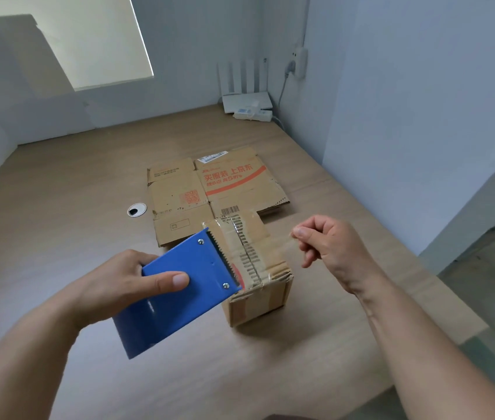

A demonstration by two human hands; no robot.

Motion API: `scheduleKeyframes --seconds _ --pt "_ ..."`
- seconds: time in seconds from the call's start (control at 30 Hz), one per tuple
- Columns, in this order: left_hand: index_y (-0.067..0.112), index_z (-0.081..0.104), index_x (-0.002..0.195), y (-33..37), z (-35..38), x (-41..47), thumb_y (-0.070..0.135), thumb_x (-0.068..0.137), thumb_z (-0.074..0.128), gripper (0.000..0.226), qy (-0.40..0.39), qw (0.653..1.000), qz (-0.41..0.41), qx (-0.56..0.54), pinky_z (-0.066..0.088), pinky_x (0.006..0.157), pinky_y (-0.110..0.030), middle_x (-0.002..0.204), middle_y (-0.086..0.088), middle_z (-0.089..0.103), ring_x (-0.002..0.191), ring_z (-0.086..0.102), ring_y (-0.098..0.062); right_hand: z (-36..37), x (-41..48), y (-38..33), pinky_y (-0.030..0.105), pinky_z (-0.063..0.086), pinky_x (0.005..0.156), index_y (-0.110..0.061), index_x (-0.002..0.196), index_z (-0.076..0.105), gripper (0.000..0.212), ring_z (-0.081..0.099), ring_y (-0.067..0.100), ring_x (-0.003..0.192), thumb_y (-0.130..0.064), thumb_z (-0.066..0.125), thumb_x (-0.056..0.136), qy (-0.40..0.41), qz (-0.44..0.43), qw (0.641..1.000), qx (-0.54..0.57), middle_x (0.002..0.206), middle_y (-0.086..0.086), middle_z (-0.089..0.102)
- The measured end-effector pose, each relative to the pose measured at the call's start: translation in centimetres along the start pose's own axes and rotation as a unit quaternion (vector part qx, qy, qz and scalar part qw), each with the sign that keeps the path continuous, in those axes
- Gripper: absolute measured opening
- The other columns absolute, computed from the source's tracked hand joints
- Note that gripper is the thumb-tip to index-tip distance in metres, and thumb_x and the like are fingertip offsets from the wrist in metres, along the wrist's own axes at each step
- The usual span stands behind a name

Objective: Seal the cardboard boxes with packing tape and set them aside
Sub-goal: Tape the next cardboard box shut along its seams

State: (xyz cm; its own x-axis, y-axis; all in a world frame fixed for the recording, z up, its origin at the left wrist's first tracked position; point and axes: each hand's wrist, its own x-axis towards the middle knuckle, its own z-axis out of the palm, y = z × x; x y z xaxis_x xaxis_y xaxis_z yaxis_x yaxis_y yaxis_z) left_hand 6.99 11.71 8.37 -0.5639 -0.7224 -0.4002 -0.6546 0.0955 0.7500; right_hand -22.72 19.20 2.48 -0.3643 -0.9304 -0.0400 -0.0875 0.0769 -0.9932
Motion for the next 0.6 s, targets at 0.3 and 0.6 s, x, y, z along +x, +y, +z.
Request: scheduleKeyframes --seconds 0.3,0.6 --pt "0.016 0.072 0.076 -3.4 0.2 1.2 0.099 0.009 0.05 0.109 -0.009 0.985 -0.127 0.116 0.04 0.063 -0.029 0.068 0.001 0.071 0.065 0.067 -0.019 -0.8 -0.5 5.9 0.029 0.052 0.049 -0.006 0.071 0.06 0.019 0.047 0.01 0.04 -0.006 0.062 0.089 0.043 0.074 0.996 -0.017 0.053 0.0 0.052" --pt "0.016 0.07 0.078 -5.1 2.8 3.6 0.089 0.029 0.05 0.09 -0.008 0.979 -0.157 0.132 0.039 0.062 -0.027 0.073 -0.001 0.071 0.069 0.065 -0.018 -0.7 0.5 10.1 0.028 0.047 0.049 -0.009 0.068 0.057 0.022 0.046 0.007 0.04 -0.009 0.063 0.09 0.074 0.077 0.992 -0.064 0.056 0.001 0.053"
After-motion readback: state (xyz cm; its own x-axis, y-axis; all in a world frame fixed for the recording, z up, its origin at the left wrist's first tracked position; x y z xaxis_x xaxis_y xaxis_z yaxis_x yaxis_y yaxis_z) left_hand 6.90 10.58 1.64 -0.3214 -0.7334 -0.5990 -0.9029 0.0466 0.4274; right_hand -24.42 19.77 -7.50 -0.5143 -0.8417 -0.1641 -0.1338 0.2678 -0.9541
